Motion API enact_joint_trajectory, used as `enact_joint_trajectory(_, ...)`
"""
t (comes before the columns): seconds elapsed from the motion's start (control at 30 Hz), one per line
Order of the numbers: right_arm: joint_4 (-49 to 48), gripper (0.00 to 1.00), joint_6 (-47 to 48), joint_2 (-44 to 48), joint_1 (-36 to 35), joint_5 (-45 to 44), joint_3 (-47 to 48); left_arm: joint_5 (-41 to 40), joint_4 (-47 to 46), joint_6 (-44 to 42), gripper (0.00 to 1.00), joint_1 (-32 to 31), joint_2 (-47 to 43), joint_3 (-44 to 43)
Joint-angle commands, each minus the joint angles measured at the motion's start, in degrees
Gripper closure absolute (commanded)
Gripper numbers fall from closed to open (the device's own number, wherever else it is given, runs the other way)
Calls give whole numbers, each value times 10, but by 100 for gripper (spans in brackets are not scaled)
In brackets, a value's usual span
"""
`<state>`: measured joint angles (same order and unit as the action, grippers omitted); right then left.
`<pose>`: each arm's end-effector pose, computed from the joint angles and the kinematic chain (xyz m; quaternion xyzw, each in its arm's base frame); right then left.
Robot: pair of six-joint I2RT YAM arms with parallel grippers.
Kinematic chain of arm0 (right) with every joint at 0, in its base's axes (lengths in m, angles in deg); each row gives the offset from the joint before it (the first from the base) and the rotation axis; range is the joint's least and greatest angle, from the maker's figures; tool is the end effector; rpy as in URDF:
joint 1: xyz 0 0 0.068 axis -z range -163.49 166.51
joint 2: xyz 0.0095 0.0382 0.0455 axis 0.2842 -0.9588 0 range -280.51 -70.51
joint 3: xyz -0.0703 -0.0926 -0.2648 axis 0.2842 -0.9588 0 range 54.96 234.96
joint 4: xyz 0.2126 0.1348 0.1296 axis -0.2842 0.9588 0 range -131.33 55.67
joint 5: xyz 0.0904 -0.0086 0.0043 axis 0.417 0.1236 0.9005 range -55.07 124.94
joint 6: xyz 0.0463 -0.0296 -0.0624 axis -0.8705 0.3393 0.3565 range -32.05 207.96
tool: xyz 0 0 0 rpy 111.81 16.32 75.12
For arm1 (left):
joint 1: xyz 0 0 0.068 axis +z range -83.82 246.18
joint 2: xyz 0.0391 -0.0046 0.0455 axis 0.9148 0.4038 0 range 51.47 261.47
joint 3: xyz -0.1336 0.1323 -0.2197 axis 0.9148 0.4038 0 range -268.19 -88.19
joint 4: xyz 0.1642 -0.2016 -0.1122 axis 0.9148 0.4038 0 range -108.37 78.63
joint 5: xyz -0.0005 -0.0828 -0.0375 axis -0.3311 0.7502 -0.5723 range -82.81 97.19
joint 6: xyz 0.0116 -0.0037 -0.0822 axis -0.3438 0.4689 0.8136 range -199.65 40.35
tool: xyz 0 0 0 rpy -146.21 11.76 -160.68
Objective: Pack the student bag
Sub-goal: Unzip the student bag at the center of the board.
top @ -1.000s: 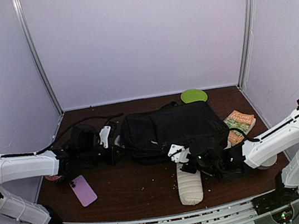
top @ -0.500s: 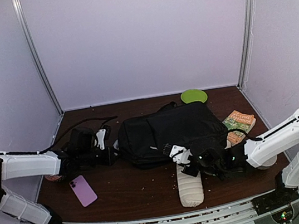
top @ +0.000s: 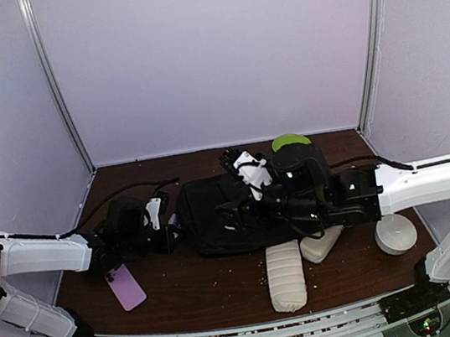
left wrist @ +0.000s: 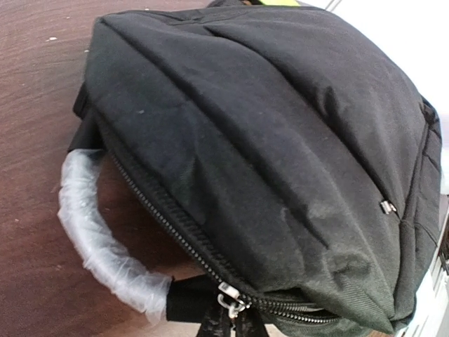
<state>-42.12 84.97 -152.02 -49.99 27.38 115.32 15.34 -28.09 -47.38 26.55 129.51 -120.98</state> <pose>0.1630 0.3510 0.2997 -0.3991 0.7163 0.2802 0.4990 0.2337 -0.2068 0.1554 0.0893 0.8830 -0.3191 0.3325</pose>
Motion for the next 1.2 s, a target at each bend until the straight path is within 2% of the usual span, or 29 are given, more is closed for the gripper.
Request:
enact_joint_trajectory(0.0, 48, 29, -150, -82, 5, 60, 101, -8, -62, 12, 100, -33, -19, 11)
enact_joint_trajectory(0.23, 91, 31, -242, -198, 8, 94, 202, -16, -60, 12, 100, -64, -43, 18)
enact_joint_trajectory(0.5, 107, 34, -337, -243, 29, 114, 219, -25, -63, 20, 100, -74, -81, 49)
enact_joint_trajectory(1.0, 171, 36, -329, -293, 30, 146, 261, -31, -53, 17, 100, -88, -87, 42)
enact_joint_trajectory(1.17, 197, 40, -319, -300, 29, 144, 263, -34, -49, 16, 100, -89, -90, 40)
